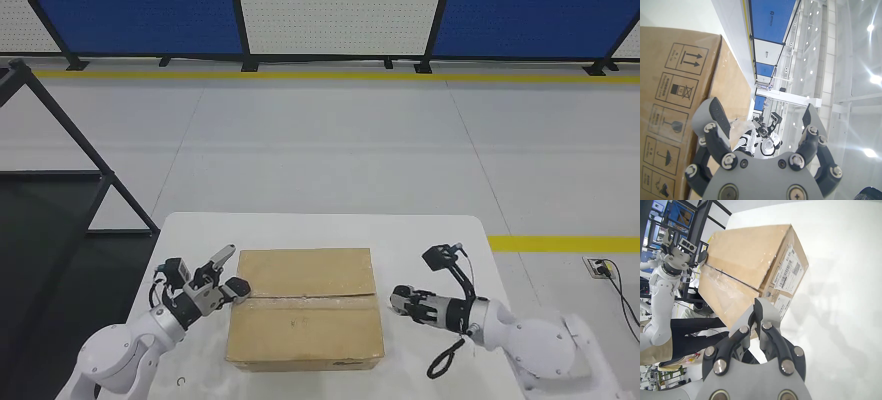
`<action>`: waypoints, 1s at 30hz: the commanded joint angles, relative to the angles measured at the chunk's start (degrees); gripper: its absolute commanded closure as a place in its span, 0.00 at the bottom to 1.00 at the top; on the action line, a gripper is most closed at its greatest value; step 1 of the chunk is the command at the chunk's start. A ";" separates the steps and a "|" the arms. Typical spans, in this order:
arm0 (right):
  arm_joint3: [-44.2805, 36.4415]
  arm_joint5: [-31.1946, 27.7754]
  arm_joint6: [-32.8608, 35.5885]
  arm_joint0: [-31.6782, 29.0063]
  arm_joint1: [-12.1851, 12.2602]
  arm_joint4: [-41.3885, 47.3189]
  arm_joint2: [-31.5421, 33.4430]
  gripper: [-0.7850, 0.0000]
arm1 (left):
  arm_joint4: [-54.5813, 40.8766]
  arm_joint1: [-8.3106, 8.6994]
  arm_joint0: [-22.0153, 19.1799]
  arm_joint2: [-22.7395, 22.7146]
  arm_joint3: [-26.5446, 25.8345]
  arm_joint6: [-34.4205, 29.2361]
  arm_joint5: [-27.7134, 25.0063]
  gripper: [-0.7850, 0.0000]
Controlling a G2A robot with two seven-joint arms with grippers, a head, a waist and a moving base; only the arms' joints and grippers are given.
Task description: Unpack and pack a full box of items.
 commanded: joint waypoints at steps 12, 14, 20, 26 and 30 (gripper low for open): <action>-3.27 -3.75 -12.55 -0.52 0.14 -6.86 -0.85 1.00 | -1.00 -0.02 0.10 -0.57 0.04 1.04 -0.49 0.00; -4.05 -4.40 -14.46 -1.28 0.15 -7.29 -0.83 1.00 | -1.02 -0.01 0.05 -0.58 0.14 1.04 -0.51 0.00; -6.71 -7.27 -19.27 -3.27 0.24 -8.15 -0.48 1.00 | -1.12 -0.03 -0.43 -0.32 0.84 0.97 -0.52 0.00; -9.27 -7.86 -21.40 -3.74 0.32 -9.93 -0.40 1.00 | -1.16 -0.04 -0.82 -0.13 1.28 0.83 -0.36 0.00; -10.93 -7.73 -21.84 -3.17 0.34 -11.20 -0.70 1.00 | -1.38 -0.04 -0.89 -0.13 1.65 0.67 -0.55 0.00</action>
